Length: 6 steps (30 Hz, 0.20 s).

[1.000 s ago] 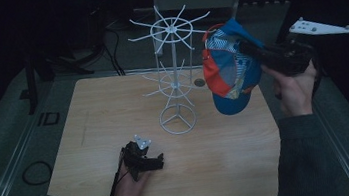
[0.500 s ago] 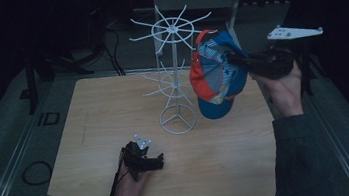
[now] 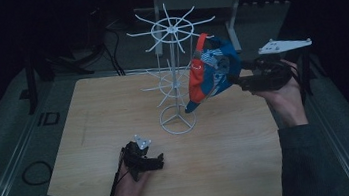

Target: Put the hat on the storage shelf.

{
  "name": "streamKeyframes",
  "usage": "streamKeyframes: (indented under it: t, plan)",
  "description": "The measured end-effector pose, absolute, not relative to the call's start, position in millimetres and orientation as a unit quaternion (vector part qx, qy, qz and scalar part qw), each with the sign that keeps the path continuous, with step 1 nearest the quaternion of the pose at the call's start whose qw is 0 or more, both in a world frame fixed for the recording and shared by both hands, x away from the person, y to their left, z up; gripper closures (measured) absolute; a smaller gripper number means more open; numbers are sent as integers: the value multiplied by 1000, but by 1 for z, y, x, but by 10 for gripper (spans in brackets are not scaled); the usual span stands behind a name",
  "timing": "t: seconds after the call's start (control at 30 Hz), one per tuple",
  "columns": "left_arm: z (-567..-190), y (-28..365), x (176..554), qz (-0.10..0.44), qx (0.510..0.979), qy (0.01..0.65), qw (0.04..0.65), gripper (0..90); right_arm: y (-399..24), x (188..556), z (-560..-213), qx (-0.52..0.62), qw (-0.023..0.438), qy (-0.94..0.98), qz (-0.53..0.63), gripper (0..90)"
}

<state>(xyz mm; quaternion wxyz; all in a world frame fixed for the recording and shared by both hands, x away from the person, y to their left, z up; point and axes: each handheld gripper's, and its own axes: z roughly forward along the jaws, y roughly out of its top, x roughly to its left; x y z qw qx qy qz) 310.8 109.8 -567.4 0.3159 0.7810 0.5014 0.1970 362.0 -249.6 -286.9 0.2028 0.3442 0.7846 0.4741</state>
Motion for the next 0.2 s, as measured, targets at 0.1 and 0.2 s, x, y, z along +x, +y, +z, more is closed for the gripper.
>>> streamKeyframes:
  t: [0.1,0.2]
  plan:
    - [-567,110,311,196,781,501,316,26,-248,360,-291,340,200,790,469,240]
    - [-567,110,311,196,782,501,316,26,-247,358,-293,341,203,792,464,221]
